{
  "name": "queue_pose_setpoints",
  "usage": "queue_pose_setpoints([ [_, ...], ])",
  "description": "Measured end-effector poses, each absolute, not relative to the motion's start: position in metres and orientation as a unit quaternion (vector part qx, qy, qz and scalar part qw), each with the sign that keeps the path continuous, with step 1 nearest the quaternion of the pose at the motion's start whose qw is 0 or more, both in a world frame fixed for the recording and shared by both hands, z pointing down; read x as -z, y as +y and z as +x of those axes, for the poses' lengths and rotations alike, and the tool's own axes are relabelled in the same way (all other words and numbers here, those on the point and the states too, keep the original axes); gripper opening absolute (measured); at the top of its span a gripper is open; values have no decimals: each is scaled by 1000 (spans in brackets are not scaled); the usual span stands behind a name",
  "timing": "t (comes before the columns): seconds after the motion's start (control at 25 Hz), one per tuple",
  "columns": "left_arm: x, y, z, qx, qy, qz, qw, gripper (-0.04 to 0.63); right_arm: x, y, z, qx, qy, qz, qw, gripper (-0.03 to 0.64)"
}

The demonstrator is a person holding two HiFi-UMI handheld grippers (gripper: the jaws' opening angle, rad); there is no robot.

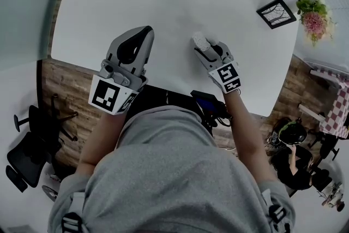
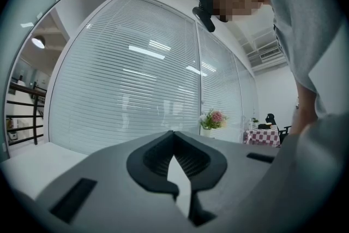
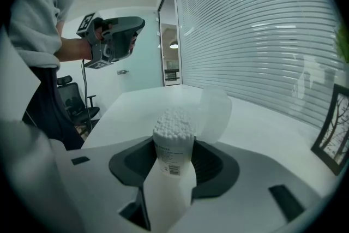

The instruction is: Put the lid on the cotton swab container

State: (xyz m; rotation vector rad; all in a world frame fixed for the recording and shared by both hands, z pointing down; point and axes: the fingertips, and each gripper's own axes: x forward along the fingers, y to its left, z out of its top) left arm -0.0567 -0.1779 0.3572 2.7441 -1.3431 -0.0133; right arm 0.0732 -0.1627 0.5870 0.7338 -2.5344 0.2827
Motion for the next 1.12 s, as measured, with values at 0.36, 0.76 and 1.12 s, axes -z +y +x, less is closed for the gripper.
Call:
queue_pose_setpoints([
  [0.36, -358, -179, -48, 3, -421, 906, 42, 0, -564, -158, 79, -111, -934, 256, 223, 207],
  [0.76, -354, -174, -50, 2, -410, 911, 38, 0, -509, -162, 78, -104, -944, 243, 198, 207],
  [1.12, -343, -173, -56, 14, -394, 919, 31, 0, -431, -146, 41, -89, -961, 204, 164, 206],
])
